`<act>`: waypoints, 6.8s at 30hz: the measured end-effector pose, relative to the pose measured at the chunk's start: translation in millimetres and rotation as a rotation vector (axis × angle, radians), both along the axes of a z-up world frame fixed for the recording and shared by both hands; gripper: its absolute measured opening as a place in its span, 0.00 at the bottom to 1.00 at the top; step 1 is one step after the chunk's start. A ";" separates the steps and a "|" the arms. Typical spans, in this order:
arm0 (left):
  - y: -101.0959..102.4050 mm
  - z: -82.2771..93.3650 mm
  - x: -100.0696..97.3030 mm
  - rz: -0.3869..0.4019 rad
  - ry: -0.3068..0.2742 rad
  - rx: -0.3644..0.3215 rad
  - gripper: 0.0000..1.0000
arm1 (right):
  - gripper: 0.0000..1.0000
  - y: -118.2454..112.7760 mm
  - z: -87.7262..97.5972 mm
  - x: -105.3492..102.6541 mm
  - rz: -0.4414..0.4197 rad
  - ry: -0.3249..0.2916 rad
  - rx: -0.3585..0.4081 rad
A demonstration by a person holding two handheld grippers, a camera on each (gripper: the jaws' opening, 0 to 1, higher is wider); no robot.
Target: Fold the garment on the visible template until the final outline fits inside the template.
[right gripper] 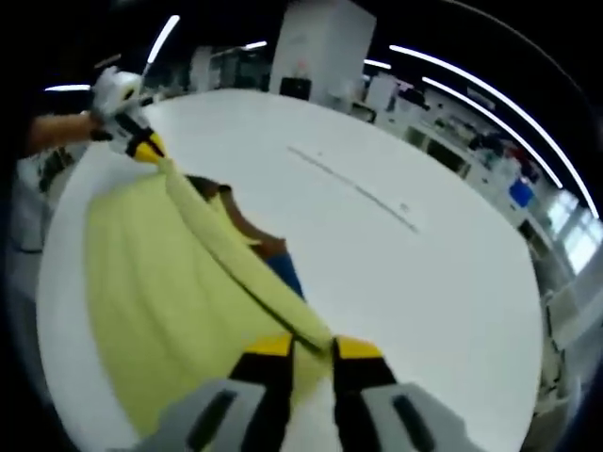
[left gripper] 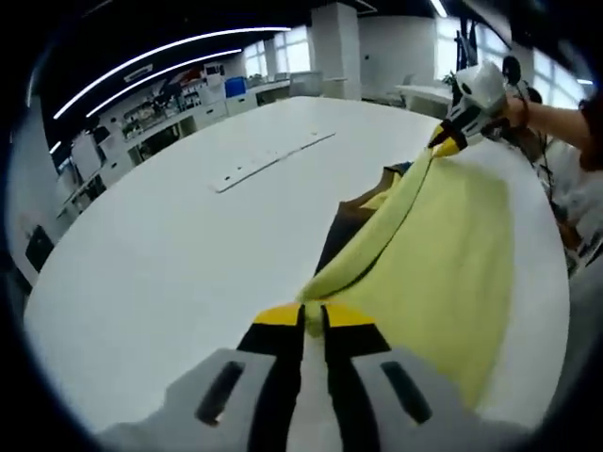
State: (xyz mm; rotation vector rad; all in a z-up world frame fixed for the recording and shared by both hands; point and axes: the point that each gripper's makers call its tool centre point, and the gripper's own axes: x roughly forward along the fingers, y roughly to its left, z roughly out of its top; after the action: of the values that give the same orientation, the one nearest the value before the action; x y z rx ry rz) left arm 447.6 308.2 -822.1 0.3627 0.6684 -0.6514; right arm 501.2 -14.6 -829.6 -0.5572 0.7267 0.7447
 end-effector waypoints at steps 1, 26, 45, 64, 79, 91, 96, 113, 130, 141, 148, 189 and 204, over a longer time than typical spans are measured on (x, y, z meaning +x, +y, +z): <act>1.4 -2.9 1.3 -0.002 0.001 0.010 0.08 | 0.11 -0.7 -1.9 0.1 0.000 0.001 -0.002; -1.1 -20.1 11.7 -0.150 -0.047 0.270 0.01 | 0.00 -4.8 -15.3 7.0 0.000 -0.026 -0.029; 11.4 11.7 29.8 0.136 -0.089 -0.013 0.00 | 0.00 -7.6 4.7 22.0 -0.143 -0.051 0.121; 15.7 15.9 21.2 0.328 -0.030 -0.182 0.38 | 0.52 -6.7 10.8 13.2 -0.298 0.036 0.287; 9.9 27.7 -27.4 0.262 -0.027 -0.230 0.73 | 0.90 -1.5 17.5 -35.4 -0.276 0.133 0.376; -1.6 30.2 -67.5 0.204 -0.032 -0.252 0.87 | 0.98 -2.3 20.6 -83.4 -0.225 0.165 0.402; -7.6 29.0 -84.4 0.185 -0.035 -0.267 0.92 | 0.99 -4.2 18.1 -99.4 -0.193 0.175 0.407; -21.4 19.2 -121.3 0.136 -0.001 -0.319 0.76 | 0.83 -10.7 10.0 -143.9 -0.156 0.183 0.397; -23.2 5.3 -142.6 0.120 0.026 -0.264 0.36 | 0.47 -19.9 -1.8 -161.7 -0.180 0.202 0.379; -21.4 -6.8 -145.3 0.138 0.060 -0.270 0.16 | 0.14 -32.9 -4.5 -158.1 -0.215 0.148 0.343; -22.4 -12.3 -146.8 0.142 0.092 -0.277 0.03 | 0.00 -39.3 -9.1 -156.6 -0.263 0.156 0.345; -23.7 -14.7 -176.7 0.089 0.122 -0.216 0.00 | 0.00 -45.5 -15.2 -190.0 -0.194 0.199 0.286; -14.9 -15.2 -175.8 0.127 0.101 -0.207 0.13 | 0.00 -46.0 -13.5 -190.1 -0.221 0.172 0.269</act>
State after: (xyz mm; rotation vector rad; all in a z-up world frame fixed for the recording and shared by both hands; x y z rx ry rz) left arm 271.8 293.2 -837.4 0.0949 0.7072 -0.6140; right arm 311.0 -60.6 -843.0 -0.1664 0.8170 0.6750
